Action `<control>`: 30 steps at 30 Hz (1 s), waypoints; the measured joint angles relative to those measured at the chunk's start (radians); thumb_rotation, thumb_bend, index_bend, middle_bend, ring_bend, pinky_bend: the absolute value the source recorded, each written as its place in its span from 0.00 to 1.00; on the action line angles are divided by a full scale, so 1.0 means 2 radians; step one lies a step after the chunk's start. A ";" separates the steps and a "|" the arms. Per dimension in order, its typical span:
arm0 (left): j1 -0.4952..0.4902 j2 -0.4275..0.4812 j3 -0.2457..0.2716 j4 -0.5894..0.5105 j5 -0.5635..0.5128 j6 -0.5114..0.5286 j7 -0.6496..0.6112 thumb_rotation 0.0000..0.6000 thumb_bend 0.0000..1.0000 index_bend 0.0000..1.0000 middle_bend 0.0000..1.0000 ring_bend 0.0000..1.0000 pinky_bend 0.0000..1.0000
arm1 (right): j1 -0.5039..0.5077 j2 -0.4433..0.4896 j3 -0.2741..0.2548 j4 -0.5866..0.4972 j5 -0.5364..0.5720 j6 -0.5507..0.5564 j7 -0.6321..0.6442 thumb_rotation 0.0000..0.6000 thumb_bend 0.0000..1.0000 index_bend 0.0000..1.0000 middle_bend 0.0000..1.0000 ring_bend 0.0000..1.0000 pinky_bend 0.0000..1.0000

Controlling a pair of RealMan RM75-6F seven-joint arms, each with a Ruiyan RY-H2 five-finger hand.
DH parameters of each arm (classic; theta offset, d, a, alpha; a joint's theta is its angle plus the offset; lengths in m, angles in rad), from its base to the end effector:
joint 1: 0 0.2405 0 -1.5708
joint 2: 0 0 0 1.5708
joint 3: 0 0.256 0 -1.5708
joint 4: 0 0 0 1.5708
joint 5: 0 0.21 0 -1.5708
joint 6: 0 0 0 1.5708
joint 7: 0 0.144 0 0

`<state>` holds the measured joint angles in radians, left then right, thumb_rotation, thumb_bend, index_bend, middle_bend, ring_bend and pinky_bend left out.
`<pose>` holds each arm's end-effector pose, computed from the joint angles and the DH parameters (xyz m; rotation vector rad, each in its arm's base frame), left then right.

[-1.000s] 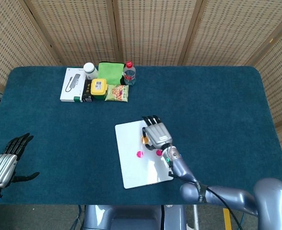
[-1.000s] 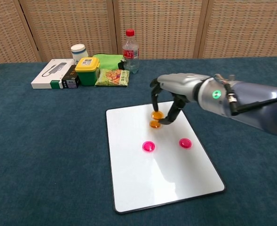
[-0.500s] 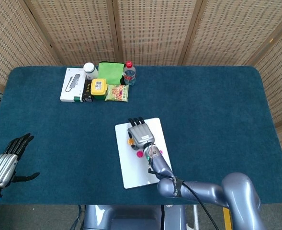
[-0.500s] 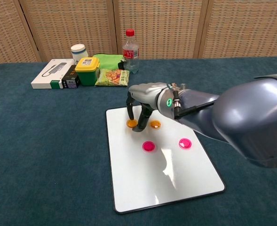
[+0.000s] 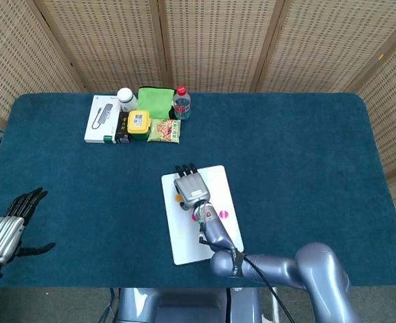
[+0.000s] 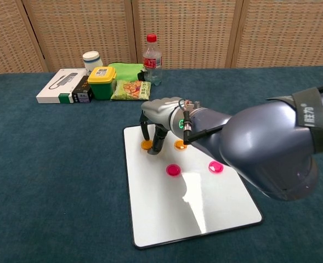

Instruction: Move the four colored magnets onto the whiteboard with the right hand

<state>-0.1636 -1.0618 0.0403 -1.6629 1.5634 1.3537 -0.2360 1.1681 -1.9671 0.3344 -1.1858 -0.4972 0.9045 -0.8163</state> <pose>-0.2991 0.1820 0.1405 -1.5110 -1.1850 -0.9950 -0.0156 -0.3675 -0.1298 1.9466 -0.9790 0.7322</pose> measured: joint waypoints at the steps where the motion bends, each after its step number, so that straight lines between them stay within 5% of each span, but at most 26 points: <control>1: 0.000 0.000 0.000 0.000 0.000 0.000 -0.001 1.00 0.00 0.00 0.00 0.00 0.00 | 0.001 -0.002 0.000 0.003 0.001 0.000 -0.001 1.00 0.35 0.57 0.07 0.00 0.00; 12: -0.001 0.001 0.001 0.000 0.001 -0.001 -0.005 1.00 0.00 0.00 0.00 0.00 0.00 | 0.004 -0.005 -0.005 0.019 0.009 -0.004 -0.006 1.00 0.34 0.42 0.06 0.00 0.00; 30: 0.000 0.000 0.000 0.002 0.003 0.002 -0.007 1.00 0.00 0.00 0.00 0.00 0.00 | -0.016 0.046 -0.009 -0.048 -0.012 0.026 0.002 1.00 0.34 0.38 0.06 0.00 0.00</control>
<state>-0.1644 -1.0615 0.0407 -1.6588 1.5692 1.3579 -0.2498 1.1363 -1.8742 0.3163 -1.2825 -0.5206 0.9558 -0.8125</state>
